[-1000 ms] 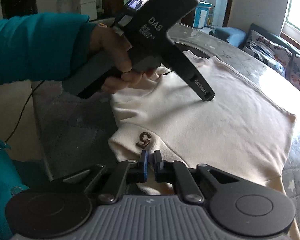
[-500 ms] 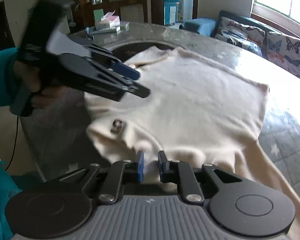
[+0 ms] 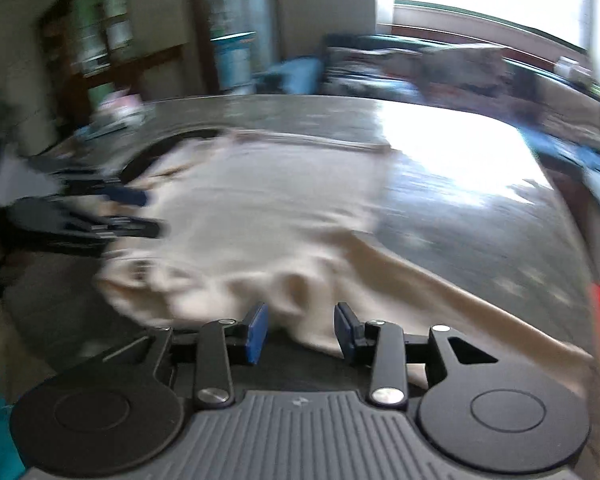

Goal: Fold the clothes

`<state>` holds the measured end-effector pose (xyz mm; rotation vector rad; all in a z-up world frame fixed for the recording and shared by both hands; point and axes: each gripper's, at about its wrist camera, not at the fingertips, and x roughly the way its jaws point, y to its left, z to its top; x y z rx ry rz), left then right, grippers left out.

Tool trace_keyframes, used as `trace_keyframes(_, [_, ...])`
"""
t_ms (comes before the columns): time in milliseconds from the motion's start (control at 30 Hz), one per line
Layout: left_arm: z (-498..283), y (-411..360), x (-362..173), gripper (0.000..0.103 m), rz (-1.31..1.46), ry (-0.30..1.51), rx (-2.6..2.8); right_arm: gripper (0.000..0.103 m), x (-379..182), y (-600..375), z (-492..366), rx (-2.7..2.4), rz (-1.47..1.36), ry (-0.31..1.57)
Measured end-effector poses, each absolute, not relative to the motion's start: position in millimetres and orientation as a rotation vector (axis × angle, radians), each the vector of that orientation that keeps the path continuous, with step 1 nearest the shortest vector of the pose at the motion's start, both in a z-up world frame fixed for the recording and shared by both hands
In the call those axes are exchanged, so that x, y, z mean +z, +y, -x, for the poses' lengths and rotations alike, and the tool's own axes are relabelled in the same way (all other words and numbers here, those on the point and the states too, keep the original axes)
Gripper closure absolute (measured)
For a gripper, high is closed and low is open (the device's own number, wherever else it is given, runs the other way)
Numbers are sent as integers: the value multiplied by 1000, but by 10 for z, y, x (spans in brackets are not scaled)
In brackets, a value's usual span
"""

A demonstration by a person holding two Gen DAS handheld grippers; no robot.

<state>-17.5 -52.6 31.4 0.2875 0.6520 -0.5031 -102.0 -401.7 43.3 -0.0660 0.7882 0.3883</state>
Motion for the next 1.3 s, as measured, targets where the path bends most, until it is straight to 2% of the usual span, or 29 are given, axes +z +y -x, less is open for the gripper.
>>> trace_keyframes(300, [213,-984,225,55,-274,659,-647,66,220,-5133,1070,-117,-56,792])
trace_keyframes(600, [264,-1288,125,57,-270,673,-770,68,18,-5454,857,-129,-95,806])
trace_keyframes(700, [291,-1303,101,58,-273,676,-801,88,10,-5444,755,-116,-80,806])
trace_keyframes(767, [301,-1307,77,59,-278,684,-813,96,44,-5420,668,-121,-54,804])
trace_keyframes(867, [333,-1312,47,60,-290,684,-835,101,111,-5404,498,-142,5,782])
trace_keyframes(1100, [341,-1310,38,59,-300,681,-851,101,167,-5361,12,-152,90,741])
trace_keyframes(1300, [321,-1330,41,59,-303,677,-854,88,261,-5425,312,-134,43,733])
